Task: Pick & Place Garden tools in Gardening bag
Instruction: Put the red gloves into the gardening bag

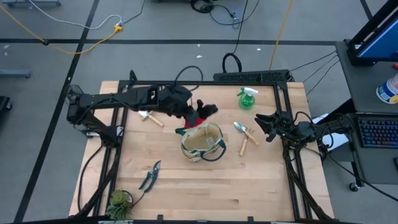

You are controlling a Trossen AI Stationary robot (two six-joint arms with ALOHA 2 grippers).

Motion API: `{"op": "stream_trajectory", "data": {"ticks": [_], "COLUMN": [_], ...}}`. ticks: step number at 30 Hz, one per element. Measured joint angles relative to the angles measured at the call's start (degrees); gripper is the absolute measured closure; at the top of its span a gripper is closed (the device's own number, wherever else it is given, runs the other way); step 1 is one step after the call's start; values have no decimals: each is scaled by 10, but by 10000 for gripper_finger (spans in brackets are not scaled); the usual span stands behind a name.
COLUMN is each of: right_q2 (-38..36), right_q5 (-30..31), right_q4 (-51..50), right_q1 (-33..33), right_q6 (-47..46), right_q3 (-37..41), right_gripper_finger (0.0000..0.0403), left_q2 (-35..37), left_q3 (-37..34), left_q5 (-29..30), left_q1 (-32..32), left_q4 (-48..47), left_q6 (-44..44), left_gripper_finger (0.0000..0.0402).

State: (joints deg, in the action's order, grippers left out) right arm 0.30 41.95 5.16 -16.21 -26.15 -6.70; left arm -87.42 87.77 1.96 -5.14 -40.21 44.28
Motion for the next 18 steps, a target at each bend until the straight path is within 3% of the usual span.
{"op": "stream_trajectory", "data": {"ticks": [4, 11, 18], "right_q2": [0, 0, 0], "right_q5": [0, 0, -2], "right_q4": [-3, -3, -3], "right_q1": [0, 0, 0], "right_q6": [0, 4, 3], "right_q3": [0, 0, 0], "right_gripper_finger": [268, 268, 268], "left_q2": [-6, -40, -103], "left_q3": [0, 0, 0], "left_q5": [2, 89, 133], "left_q1": [32, 76, 96], "left_q4": [-7, 12, 28], "left_q6": [61, 155, 181], "left_gripper_finger": [374, 374, 374]}}
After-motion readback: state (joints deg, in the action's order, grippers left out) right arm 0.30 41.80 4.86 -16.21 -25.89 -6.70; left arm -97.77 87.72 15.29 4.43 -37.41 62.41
